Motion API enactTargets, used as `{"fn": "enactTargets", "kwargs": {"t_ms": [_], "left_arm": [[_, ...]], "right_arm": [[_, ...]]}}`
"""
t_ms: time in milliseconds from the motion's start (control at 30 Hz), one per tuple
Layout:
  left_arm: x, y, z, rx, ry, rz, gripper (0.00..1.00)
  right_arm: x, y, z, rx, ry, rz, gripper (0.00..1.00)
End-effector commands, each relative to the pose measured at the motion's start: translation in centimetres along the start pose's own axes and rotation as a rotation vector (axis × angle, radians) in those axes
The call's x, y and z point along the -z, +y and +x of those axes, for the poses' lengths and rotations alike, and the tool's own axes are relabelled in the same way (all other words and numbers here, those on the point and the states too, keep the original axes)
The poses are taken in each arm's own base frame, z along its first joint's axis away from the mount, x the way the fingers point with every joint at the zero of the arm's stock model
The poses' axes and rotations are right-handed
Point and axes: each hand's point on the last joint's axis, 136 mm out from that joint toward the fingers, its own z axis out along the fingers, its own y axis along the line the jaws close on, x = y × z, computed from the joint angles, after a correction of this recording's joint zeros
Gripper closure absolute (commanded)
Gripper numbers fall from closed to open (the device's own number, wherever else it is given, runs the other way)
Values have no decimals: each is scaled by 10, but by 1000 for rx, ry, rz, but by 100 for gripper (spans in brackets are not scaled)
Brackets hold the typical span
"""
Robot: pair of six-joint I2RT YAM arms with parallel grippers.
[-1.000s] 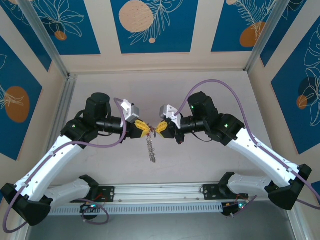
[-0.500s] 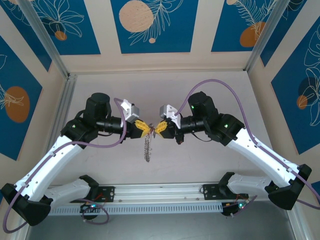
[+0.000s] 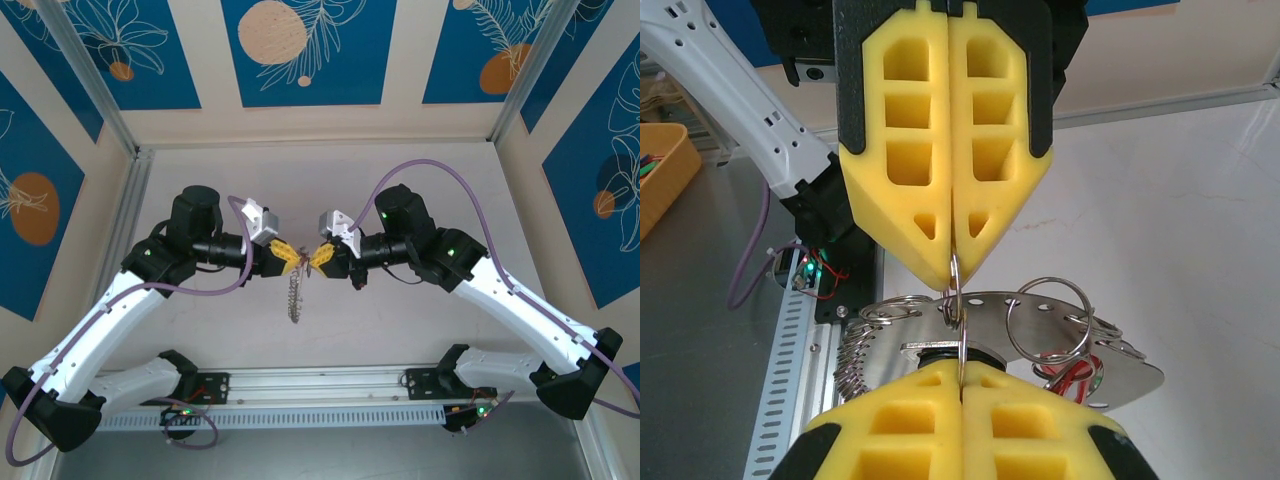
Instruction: Put the keys on the keyring
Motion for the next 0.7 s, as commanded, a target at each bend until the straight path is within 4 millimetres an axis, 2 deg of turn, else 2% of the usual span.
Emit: {"fn": "enactTargets", "kwargs": {"t_ms": [0,300,667], "left_arm": [[6,-14,-21,-73,-56,34,100],[6,-14,-21,-74,-57,34,100],[5,-12,-19,-67,-48,30,100]], "right_arm": [[-3,6,-2,-5,-10,-27,100],[-5,6,-1,-5,-6,-30,100],[3,9,-1,-7,-13,-5,100]]}}
